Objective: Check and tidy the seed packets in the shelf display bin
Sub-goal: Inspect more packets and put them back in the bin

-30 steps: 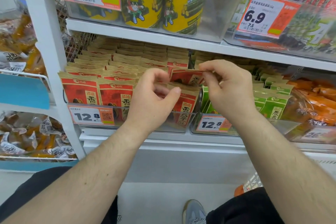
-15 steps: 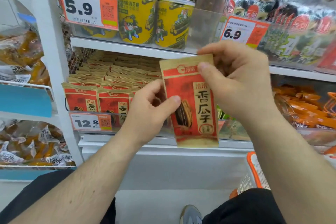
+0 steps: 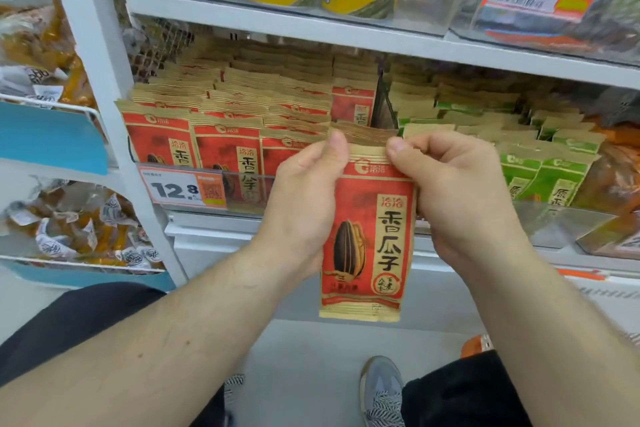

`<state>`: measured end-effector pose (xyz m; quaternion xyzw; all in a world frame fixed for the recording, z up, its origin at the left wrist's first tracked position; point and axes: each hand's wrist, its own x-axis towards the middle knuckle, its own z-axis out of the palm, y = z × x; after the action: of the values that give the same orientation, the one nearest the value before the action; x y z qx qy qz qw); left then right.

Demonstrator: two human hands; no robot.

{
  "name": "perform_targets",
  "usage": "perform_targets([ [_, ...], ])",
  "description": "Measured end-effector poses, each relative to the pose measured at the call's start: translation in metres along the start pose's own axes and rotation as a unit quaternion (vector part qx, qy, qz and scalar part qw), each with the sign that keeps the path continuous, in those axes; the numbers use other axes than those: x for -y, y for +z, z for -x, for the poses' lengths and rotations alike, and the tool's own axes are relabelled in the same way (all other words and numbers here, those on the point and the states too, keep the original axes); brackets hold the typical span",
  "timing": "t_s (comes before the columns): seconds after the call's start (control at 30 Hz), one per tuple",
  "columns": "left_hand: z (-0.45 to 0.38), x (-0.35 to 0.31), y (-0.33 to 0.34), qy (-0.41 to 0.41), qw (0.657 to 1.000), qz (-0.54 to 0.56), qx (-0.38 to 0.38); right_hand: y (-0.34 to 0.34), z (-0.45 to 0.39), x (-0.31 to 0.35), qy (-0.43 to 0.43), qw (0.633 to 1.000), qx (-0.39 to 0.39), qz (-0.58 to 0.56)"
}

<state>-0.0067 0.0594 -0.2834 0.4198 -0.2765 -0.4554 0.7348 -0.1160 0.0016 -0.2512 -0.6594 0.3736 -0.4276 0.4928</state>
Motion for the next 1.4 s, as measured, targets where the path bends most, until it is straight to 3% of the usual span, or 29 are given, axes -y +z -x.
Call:
perform_targets([
  [0.23,-0.001,0.003,0.001,-0.027,0.998,0.038,0.039,-0.005,0.0,0.002,0.105,0.989,0.032,-0.096],
  [0.5,0.0,0.001,-0.002,-0.048,0.998,0.005,0.037,-0.005,0.0,-0.002,0.099,0.989,0.028,-0.102],
  [0.67,0.005,0.003,-0.009,-0.06,0.994,-0.063,0.062,-0.007,-0.003,-0.002,0.076,0.987,-0.015,-0.141],
  [0.87,0.0,-0.013,-0.017,-0.011,0.999,-0.016,0.027,-0.009,0.011,-0.006,0.088,0.982,0.166,0.004],
  [1.1,0.003,-0.013,-0.025,-0.073,0.984,-0.094,0.13,-0.011,0.002,-0.013,0.084,0.995,0.054,-0.021],
  [1.3,0.002,-0.015,-0.025,-0.038,0.993,-0.046,0.097,-0.017,0.002,-0.014,0.088,0.984,0.153,0.007],
  [1.4,0.001,-0.02,-0.029,-0.045,0.988,-0.044,0.139,-0.016,0.002,-0.017,0.067,0.984,0.162,-0.015],
])
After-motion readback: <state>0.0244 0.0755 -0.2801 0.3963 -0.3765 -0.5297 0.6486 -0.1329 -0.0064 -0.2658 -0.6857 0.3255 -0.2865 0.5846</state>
